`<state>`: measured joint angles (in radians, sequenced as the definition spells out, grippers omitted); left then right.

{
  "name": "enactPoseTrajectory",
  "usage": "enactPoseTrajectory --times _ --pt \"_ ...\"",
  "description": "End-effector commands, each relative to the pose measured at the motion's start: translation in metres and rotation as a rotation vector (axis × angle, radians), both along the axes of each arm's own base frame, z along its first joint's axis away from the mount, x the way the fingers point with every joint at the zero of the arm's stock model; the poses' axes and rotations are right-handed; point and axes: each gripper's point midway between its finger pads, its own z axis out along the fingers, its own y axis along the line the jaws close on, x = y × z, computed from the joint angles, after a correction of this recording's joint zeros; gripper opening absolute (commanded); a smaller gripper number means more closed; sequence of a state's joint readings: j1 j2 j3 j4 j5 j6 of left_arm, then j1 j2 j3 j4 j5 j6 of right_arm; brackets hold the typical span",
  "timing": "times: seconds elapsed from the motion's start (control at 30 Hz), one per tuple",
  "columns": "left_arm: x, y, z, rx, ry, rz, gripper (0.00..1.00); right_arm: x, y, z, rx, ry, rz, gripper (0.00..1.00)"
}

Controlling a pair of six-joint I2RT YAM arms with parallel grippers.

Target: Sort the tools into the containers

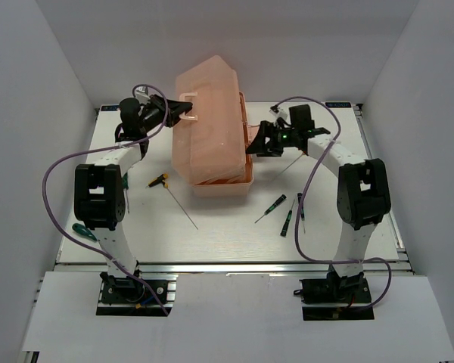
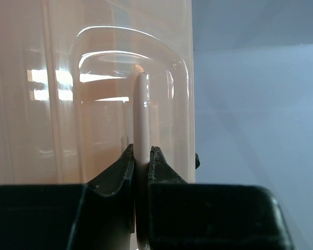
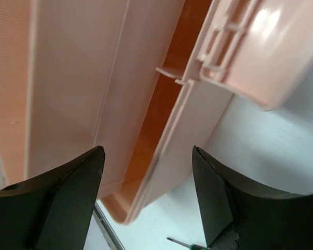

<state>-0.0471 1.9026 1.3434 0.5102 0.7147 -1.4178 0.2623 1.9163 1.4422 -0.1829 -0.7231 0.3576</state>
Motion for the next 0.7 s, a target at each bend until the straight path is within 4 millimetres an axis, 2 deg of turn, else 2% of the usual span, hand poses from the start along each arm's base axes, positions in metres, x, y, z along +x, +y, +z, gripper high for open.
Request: enactPoseTrajectory --times 0.0,0.17,0.4,0.53,0.6,0.63,0.67 --pt "-0.012 0.013 0.062 -0.051 -0.196 0.031 0.00 -0.009 0.013 -0.013 -0.102 0.049 -0.070 0.73" --pt "-0.014 0.015 0.059 -0.085 -0.201 0.023 0.00 0.002 0.022 -0.025 -0.163 0.035 -0.143 0.67" --pt "-0.016 0.021 0.060 -0.113 -0.210 0.008 0.00 0.021 0.018 -0.038 -0.208 0.049 -0.222 0.55" --pt "-0.018 0.020 0.057 -0.119 -0.204 -0.008 0.00 0.035 0.014 -0.051 -0.259 0.026 -0.256 0.41" --pt "-0.013 0.037 0.055 -0.112 -0.202 0.022 0.00 0.040 0.010 -0.062 -0.293 0.016 -0.260 0.33" --pt "-0.013 0.041 0.053 -0.108 -0.195 0.024 0.00 0.045 0.007 -0.062 -0.311 -0.005 -0.279 0.24" --pt "-0.013 0.044 0.051 -0.106 -0.192 0.027 0.00 0.047 0.004 -0.060 -0.317 -0.019 -0.293 0.19"
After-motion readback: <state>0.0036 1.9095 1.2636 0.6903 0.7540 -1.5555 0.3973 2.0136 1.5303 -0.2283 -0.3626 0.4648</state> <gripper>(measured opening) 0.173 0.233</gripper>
